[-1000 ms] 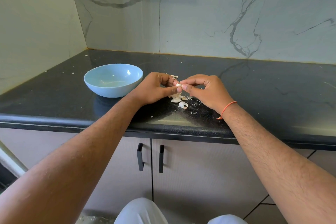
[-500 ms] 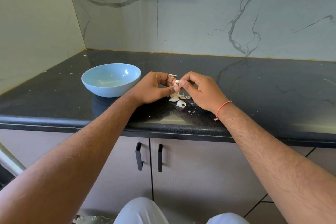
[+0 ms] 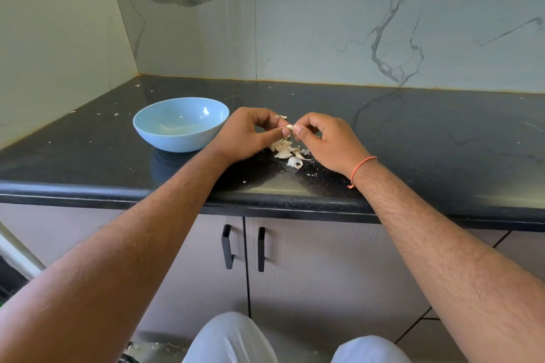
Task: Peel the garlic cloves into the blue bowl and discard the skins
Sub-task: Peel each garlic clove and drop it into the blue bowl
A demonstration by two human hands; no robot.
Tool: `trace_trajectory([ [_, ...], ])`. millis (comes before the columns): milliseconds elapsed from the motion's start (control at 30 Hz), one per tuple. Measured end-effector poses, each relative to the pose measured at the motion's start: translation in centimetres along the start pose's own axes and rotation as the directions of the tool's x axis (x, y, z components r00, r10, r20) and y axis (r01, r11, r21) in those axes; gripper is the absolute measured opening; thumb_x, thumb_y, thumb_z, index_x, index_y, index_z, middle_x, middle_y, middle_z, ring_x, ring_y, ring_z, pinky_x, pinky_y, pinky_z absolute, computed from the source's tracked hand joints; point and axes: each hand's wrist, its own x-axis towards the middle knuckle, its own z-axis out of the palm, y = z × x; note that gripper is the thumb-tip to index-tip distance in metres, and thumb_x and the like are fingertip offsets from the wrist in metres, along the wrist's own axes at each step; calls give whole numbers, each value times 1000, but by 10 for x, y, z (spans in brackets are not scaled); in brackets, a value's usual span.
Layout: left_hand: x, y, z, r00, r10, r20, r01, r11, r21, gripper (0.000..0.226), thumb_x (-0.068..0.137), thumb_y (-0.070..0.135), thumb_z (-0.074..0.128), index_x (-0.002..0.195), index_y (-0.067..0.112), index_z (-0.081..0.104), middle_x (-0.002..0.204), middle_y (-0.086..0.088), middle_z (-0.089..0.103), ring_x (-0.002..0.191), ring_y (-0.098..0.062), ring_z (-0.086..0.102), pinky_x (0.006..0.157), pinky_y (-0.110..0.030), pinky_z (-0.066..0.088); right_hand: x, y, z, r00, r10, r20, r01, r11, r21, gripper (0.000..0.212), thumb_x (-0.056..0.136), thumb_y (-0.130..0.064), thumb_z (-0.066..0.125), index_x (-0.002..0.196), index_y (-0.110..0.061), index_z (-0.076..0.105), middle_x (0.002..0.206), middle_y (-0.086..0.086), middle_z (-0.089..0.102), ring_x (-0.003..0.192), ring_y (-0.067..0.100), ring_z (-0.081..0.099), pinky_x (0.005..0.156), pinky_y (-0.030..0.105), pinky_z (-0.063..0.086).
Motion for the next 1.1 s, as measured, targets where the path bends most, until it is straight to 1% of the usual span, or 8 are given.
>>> trace_trajectory([
  [333, 0, 2, 1, 1000, -27, 11, 27, 998, 48, 11, 92, 34, 82, 94, 23, 82, 85, 9, 78, 76, -5, 71, 75, -17, 54, -4, -8, -8, 996, 31, -87, -22, 994, 105, 7, 93, -24, 78, 96, -21, 84, 81, -10, 78, 71, -4, 67, 68, 10, 49],
  [467, 0, -3, 1, 999, 45, -16, -44, 996, 81, 10, 95, 33, 79, 96, 23, 79, 86, 13, 76, 79, -2, 69, 79, -21, 57, 5, -20, -31, 999, 31, 37, -25, 988, -153, 4, 91, -28, 79, 90, -26, 83, 75, -15, 75, 62, -7, 61, 61, 5, 41],
  [600, 1, -6, 3, 993, 110, -47, -106, 991, 80, 10, 98, 35, 73, 99, 25, 71, 92, 15, 73, 82, -1, 65, 82, -22, 55, 22, -43, -75, 989, 64, 137, -1, 909, -417, 3, 88, -30, 80, 88, -29, 83, 74, -14, 74, 70, -2, 66, 70, 13, 49],
  [733, 0, -6, 2, 991, 129, -27, -125, 986, 110, 7, 98, 32, 73, 99, 25, 72, 99, 14, 74, 89, -5, 67, 86, -29, 58, 17, -45, -59, 933, 139, 333, 110, 769, -629, 12, 92, -23, 73, 86, -25, 84, 76, -17, 73, 76, 8, 69, 64, 21, 44],
  [800, -1, -6, 2, 991, 133, -30, -129, 985, 113, 7, 98, 31, 74, 99, 25, 72, 99, 14, 74, 90, -6, 67, 87, -32, 59, 16, -41, -54, 917, 159, 366, 144, 724, -675, 14, 93, -22, 72, 84, -20, 83, 72, -22, 69, 80, 12, 71, 66, 22, 45],
  [900, -1, -7, 2, 990, 137, -41, -132, 985, 109, 5, 97, 30, 74, 98, 27, 71, 99, 15, 74, 92, -7, 68, 89, -36, 59, 23, -40, -66, 963, 113, 243, 65, 781, -621, 11, 92, -25, 76, 86, -19, 83, 80, -30, 65, 79, 10, 69, 76, 24, 48],
  [1000, -1, -7, 2, 990, 134, -45, -129, 985, 111, 6, 96, 29, 75, 97, 29, 70, 102, 15, 75, 94, -9, 68, 90, -38, 59, 15, -41, -55, 930, 115, 349, 166, 717, -677, 16, 94, -24, 72, 82, -20, 82, 76, -9, 75, 77, 15, 69, 71, 24, 43],
  [1100, 0, -5, 3, 990, 130, -48, -124, 985, 123, 9, 96, 28, 76, 96, 32, 68, 102, 15, 75, 93, -9, 68, 89, -38, 59, 19, -46, -57, 925, 107, 364, 201, 675, -710, 16, 96, -26, 71, 85, -19, 82, 76, -5, 76, 73, 14, 63, 71, 25, 43],
])
